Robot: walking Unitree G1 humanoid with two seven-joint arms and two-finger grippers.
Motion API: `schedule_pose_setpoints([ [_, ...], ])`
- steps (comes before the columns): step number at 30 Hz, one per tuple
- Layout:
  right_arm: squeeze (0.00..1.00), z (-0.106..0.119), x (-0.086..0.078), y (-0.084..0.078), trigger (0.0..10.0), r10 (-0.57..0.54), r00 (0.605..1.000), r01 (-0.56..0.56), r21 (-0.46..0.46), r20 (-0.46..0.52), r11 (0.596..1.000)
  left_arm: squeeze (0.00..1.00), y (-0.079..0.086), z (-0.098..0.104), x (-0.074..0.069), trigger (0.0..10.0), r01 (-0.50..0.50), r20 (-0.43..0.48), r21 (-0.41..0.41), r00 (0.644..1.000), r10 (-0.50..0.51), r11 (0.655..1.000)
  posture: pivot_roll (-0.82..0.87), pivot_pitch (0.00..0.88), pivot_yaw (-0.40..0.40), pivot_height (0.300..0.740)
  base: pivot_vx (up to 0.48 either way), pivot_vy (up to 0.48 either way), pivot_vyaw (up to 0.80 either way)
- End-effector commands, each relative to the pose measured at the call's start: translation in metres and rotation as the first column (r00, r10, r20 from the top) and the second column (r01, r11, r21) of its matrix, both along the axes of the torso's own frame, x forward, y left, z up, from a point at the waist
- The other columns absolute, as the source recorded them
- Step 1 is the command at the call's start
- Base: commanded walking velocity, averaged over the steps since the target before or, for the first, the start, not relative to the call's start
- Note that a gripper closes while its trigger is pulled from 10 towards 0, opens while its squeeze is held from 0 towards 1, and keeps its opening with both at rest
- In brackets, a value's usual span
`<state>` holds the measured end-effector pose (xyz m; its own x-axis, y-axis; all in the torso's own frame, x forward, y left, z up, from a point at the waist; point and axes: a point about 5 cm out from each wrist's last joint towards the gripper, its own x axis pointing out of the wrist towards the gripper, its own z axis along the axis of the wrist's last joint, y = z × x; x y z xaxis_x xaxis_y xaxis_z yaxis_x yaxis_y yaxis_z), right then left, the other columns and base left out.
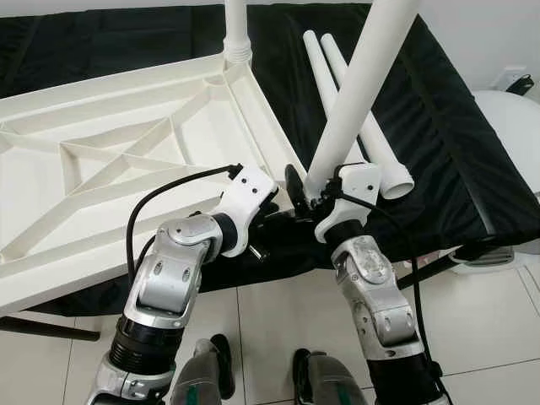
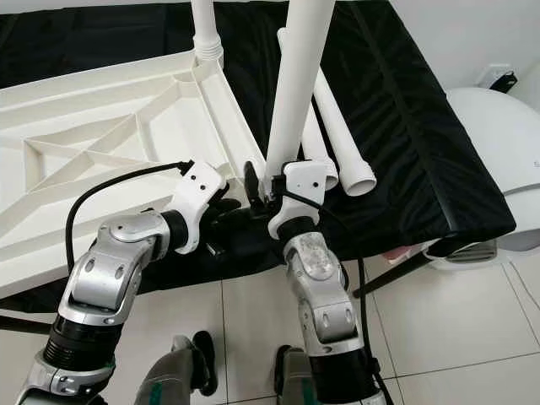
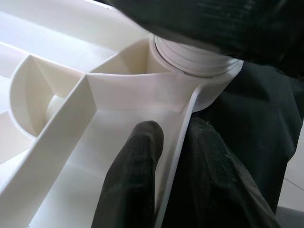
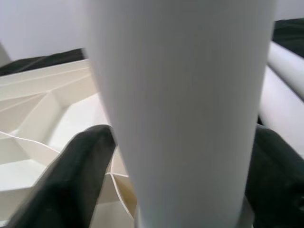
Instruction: Building children table
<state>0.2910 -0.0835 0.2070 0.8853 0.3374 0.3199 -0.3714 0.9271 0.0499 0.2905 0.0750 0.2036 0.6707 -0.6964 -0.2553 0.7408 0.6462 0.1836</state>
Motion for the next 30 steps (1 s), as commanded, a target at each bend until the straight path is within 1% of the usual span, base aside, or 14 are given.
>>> schedule_pose_setpoints([
  [1,1.0,-0.004,0.006,-0.011,10.0,0.061,0.998,-0.061,0.001,-0.031,0.998,0.0,0.0,-0.002,0.001,10.0,-0.07,0.015,-0.01,0.997,0.07,0.997,-0.02,0.206,-0.04,0.74,0.0,0.0,0.0],
  [2,1.0,-0.004,0.006,-0.011,10.0,0.061,0.998,-0.061,0.001,-0.031,0.998,0.0,0.0,-0.002,0.001,10.0,-0.07,0.015,-0.01,0.997,0.07,0.997,-0.02,0.206,-0.04,0.74,0.0,0.0,0.0],
  [3,1.0,0.001,0.012,-0.022,10.0,0.121,0.993,-0.121,-0.023,-0.016,0.992,0.0,0.0,-0.002,0.002,10.0,-0.07,0.016,-0.011,0.997,0.071,0.997,-0.02,0.205,-0.04,0.74,0.0,0.0,0.0],
  [8,1.0,0.004,0.017,-0.029,10.0,0.176,0.984,-0.177,-0.051,-0.013,0.983,0.0,0.0,-0.002,0.002,10.0,-0.07,0.016,-0.012,0.997,0.07,0.997,-0.02,0.205,-0.041,0.74,0.0,0.0,0.0],
  [9,0.0,0.006,0.02,-0.035,10.0,0.257,0.966,-0.258,-0.09,-0.024,0.962,0.0,0.0,-0.002,0.002,10.0,-0.072,0.017,-0.013,0.997,0.072,0.997,-0.02,0.205,-0.043,0.74,0.0,0.0,0.0],
  [14,0.0,0.007,0.025,-0.043,10.0,0.376,0.925,-0.379,-0.146,-0.049,0.914,0.0,0.0,-0.002,0.002,10.0,-0.074,0.018,-0.014,0.997,0.074,0.997,-0.02,0.205,-0.042,0.74,0.0,0.0,0.0],
  [15,0.0,0.007,0.025,-0.046,10.0,0.444,0.893,-0.45,-0.164,-0.076,0.878,0.0,0.0,-0.002,0.002,10.0,-0.075,0.017,-0.015,0.997,0.075,0.997,-0.02,0.206,-0.04,0.74,0.0,0.0,0.0],
  [16,0.0,0.007,0.025,-0.046,10.0,0.444,0.893,-0.45,-0.164,-0.076,0.878,0.0,0.0,-0.002,0.002,10.0,-0.075,0.017,-0.015,0.997,0.075,0.997,-0.02,0.206,-0.04,0.74,0.0,0.0,0.0],
  [17,0.0,0.006,0.026,-0.048,10.0,0.499,0.86,-0.509,-0.197,-0.101,0.838,0.0,0.001,-0.002,0.002,10.0,-0.077,0.018,-0.015,0.997,0.077,0.997,-0.02,0.206,-0.037,0.74,0.0,0.0,0.0],
  [18,0.0,0.006,0.026,-0.048,10.0,0.499,0.86,-0.509,-0.197,-0.101,0.838,0.0,0.001,-0.002,0.002,10.0,-0.077,0.018,-0.015,0.997,0.077,0.997,-0.02,0.206,-0.037,0.74,0.0,0.0,0.0],
  [19,0.0,0.004,0.027,-0.05,10.0,0.545,0.828,-0.561,-0.224,-0.132,0.797,0.0,0.001,-0.002,0.002,10.0,-0.078,0.018,-0.016,0.997,0.078,0.997,-0.02,0.207,-0.035,0.74,0.0,0.0,0.0],
  [23,0.0,0.004,0.034,-0.056,10.0,0.595,0.785,-0.619,-0.249,-0.172,0.745,0.0,0.001,-0.001,0.002,10.0,-0.078,0.019,-0.017,0.997,0.078,0.997,-0.01,0.209,-0.032,0.74,0.0,0.0,0.0],
  [26,0.0,0.007,0.041,-0.059,10.0,0.613,0.769,-0.638,-0.266,-0.182,0.722,0.0,0.001,-0.001,0.003,10.0,-0.077,0.02,-0.016,0.997,0.077,0.997,-0.01,0.211,-0.028,0.74,0.0,0.0,0.0],
  [30,0.0,0.01,0.048,-0.06,10.0,0.605,0.778,-0.626,-0.288,-0.169,0.725,0.0,0.001,0.0,0.003,10.0,-0.076,0.021,-0.015,0.997,0.077,0.997,-0.01,0.211,-0.026,0.74,0.0,0.0,0.0],
])
